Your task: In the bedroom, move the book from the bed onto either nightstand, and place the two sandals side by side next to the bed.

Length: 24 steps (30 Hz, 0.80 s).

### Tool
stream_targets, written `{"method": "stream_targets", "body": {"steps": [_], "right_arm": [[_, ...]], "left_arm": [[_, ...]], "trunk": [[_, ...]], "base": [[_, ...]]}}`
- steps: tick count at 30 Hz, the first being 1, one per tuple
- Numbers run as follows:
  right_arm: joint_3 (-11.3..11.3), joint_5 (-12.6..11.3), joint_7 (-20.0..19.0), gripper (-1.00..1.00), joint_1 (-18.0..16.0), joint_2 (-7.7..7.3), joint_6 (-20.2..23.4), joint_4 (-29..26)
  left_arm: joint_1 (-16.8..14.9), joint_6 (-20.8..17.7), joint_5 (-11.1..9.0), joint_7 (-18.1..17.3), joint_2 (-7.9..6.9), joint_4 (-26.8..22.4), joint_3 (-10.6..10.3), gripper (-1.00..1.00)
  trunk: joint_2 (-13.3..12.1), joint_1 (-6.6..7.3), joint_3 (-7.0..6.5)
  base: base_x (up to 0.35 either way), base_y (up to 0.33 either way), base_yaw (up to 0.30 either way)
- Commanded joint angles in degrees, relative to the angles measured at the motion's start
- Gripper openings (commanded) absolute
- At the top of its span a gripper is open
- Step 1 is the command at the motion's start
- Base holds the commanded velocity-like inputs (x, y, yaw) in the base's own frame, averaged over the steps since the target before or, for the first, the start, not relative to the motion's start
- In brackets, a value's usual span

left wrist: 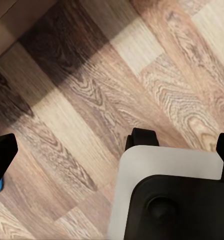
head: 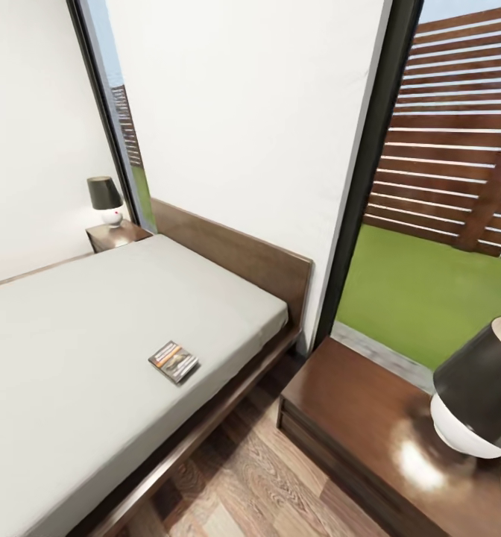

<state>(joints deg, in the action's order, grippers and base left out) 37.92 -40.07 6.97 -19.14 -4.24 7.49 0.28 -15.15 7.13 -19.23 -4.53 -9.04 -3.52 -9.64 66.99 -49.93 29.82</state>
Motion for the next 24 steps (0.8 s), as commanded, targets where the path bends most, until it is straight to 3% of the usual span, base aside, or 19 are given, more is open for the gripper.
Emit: {"method": "stream_targets", "body": {"steps": [1,13,24], "right_arm": [[0.48,-0.37,0.15,1.0,-0.02,0.0,0.25,-0.03],[0.49,-0.32,0.15,1.0,-0.02,0.12,0.25,-0.04],[0.49,-0.28,0.15,1.0,-0.02,0.2,0.25,-0.01]], "left_arm": [[-0.05,0.2,-0.61,-0.21,-0.02,0.09,-0.47,1.0],[-0.05,0.17,-0.62,-0.21,-0.02,0.09,-0.47,1.0],[-0.05,0.19,-0.57,-0.21,-0.02,0.09,-0.47,1.0]], "trunk": [[0.03,-0.01,0.05],[0.03,-0.01,0.05],[0.03,-0.01,0.05]], "base": [[0.077,-0.076,0.176],[0.089,-0.025,0.1],[0.202,-0.022,0.212]]}}
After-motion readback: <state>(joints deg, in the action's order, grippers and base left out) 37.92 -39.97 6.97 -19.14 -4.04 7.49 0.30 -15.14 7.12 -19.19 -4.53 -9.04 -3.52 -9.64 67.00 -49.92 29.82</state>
